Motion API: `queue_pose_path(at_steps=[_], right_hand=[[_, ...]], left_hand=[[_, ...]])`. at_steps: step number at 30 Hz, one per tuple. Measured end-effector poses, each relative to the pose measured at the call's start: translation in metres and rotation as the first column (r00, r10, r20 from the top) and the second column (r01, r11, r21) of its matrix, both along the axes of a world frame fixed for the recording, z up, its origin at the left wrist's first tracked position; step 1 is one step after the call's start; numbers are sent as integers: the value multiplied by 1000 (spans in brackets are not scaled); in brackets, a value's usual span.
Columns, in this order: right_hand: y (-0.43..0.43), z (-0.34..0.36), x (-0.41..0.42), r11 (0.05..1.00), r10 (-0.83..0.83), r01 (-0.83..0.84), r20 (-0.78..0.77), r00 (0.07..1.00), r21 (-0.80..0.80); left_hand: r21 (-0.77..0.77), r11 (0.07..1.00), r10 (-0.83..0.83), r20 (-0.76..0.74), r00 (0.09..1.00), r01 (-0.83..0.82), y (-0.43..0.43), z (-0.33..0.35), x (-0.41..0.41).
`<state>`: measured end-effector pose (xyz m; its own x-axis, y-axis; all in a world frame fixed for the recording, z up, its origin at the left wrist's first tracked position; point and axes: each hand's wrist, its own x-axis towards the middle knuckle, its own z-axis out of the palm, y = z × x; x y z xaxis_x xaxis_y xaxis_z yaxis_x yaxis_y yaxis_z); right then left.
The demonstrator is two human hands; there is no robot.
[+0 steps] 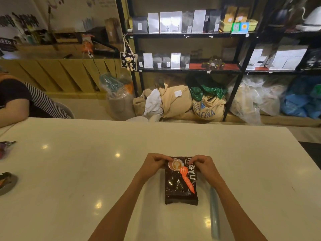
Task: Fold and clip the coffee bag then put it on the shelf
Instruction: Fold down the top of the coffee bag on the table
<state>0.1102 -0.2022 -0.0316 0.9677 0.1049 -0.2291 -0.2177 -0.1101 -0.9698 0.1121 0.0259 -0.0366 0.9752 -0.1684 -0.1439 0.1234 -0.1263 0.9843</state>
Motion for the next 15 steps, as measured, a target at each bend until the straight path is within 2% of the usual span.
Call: queue_pose_path(at_steps=[5,7,9,10,11,12,13,15], right_hand=[[1,6,8,992,122,-119,49,991,-52],[5,12,12,972,155,-136,86,984,-191],[15,22,12,876,205,-99,179,962,-473],[23,30,9,772,261,-65,222,940,-633],[32,36,5,684,297,-29,242,924,-729],[42,48,-3,672,301,-13,257,918,-741],[49,56,-12,745,260,-12,274,926,-667],[57,70,-31,918,143,-26,270,952,-396]], left_hand=[[68,997,30,34,999,-32,2,12,3],[183,976,96,141,985,-121,-3,19,1],[269,908,247,273,930,-320,-10,25,-3],[269,867,327,328,886,-419,-15,30,-9],[257,835,380,371,847,-487,-21,36,-16],[255,812,391,429,814,-525,-27,43,-25],[274,799,355,503,788,-535,-33,50,-34],[303,838,211,587,781,-454,-44,64,-53]])
